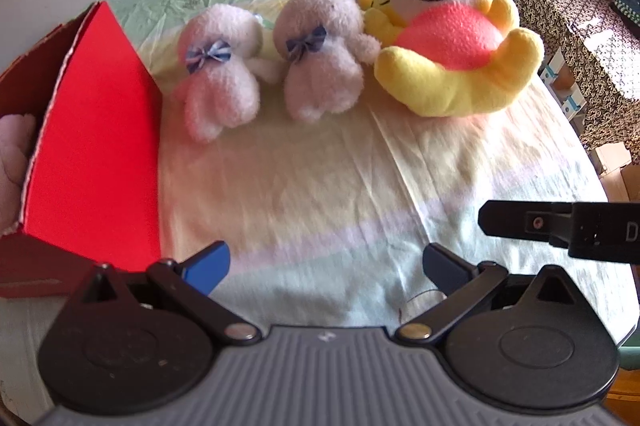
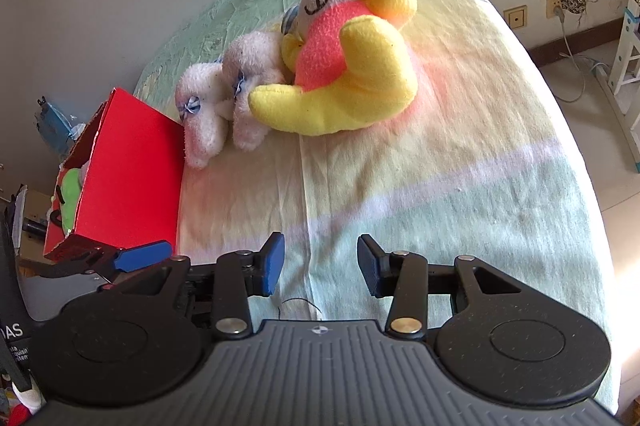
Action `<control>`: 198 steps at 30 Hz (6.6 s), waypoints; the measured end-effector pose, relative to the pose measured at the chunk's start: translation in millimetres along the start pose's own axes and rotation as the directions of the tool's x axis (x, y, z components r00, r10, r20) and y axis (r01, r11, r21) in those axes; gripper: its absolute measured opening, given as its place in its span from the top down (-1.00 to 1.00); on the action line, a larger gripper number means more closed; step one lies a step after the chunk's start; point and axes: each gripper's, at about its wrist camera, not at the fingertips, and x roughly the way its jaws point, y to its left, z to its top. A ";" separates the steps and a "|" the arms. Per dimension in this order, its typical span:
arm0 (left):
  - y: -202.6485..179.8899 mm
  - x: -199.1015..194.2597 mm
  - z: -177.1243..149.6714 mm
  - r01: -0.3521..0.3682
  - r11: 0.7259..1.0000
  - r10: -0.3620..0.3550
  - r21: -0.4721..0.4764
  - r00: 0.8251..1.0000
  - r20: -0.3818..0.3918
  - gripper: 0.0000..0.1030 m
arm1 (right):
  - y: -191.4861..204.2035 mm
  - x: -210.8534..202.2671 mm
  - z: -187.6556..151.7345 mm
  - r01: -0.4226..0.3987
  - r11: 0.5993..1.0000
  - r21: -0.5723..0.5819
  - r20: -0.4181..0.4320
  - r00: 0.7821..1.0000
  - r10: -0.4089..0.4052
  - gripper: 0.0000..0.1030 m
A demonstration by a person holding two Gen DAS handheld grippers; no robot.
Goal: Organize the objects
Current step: 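Move both grippers toward the small pink bears and yellow tiger plush, then close both grippers on the yellow tiger plush and lift it, then carry the yellow tiger plush with both grippers over the red box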
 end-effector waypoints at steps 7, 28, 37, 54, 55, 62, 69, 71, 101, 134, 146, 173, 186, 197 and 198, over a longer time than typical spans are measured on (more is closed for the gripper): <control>7.9 4.4 -3.1 0.057 0.998 -0.057 0.009 0.998 0.013 -0.98 | -9.5 1.1 7.5 0.017 0.996 0.091 0.028 0.999 -0.020 0.14; -7.2 30.7 65.0 0.270 0.947 -0.276 0.175 0.961 0.013 -0.98 | -12.0 -33.6 39.6 0.077 0.959 0.273 0.220 0.965 -0.140 0.00; -18.2 25.3 92.8 0.315 0.926 -0.328 0.209 0.944 0.031 -0.98 | -28.0 -44.1 66.0 0.005 0.964 0.264 0.305 0.948 -0.089 -0.15; -21.1 44.1 131.8 0.481 0.876 -0.478 -0.038 0.876 0.067 -0.98 | -84.5 7.9 118.4 -0.189 0.952 0.241 0.159 0.975 0.153 -0.30; -20.9 44.9 133.8 0.480 0.876 -0.476 -0.044 0.877 0.069 -0.98 | -86.4 11.7 120.1 -0.204 0.949 0.241 0.145 0.974 0.173 -0.30; -35.0 72.8 138.7 0.444 0.894 -0.445 -0.063 0.896 0.008 -0.98 | -94.1 38.3 132.3 -0.231 0.945 0.233 0.077 0.973 0.219 -0.33; -46.5 99.5 143.7 0.424 0.904 -0.427 -0.061 0.904 -0.038 -0.98 | -99.2 57.0 139.3 -0.271 0.933 0.236 0.049 0.963 0.267 -0.34; -47.8 100.7 145.0 0.429 0.901 -0.432 -0.056 0.901 -0.035 -0.91 | -99.2 59.4 140.0 -0.283 0.930 0.236 0.041 0.959 0.282 -0.34; -69.9 31.3 82.8 0.439 0.892 -0.442 0.107 0.897 0.005 -0.73 | -60.9 -8.6 72.9 -0.239 0.961 0.137 0.050 0.971 0.234 -0.11; 47.0 -35.8 -22.5 0.463 0.861 -0.478 0.209 0.878 0.020 -0.73 | 79.0 -7.1 -41.8 -0.138 0.988 0.063 0.106 0.986 0.131 -0.14; 49.3 -70.5 -40.3 0.328 0.938 -0.341 0.109 0.930 0.134 -0.74 | 100.1 -20.7 -36.0 -0.258 0.956 -0.143 0.018 0.965 0.263 -0.12; 199.3 -132.3 -17.8 0.336 0.935 -0.355 0.115 0.860 0.367 -0.80 | 251.6 -5.2 -25.7 -0.250 0.923 -0.292 0.211 0.925 0.317 -0.07; 243.5 -101.4 -2.9 0.397 0.914 -0.402 0.088 0.851 0.337 -0.89 | 280.0 28.0 -16.7 -0.174 0.956 -0.235 0.247 0.941 0.232 0.03; 248.6 -69.7 5.1 0.357 0.933 -0.352 0.043 0.884 0.308 -0.99 | 278.3 54.0 -5.1 -0.106 0.969 -0.224 0.219 0.963 0.156 0.11; 251.9 -68.4 4.9 0.370 0.929 -0.361 0.032 0.880 0.307 -0.99 | 279.7 55.0 -4.7 -0.099 0.968 -0.229 0.219 0.964 0.151 0.11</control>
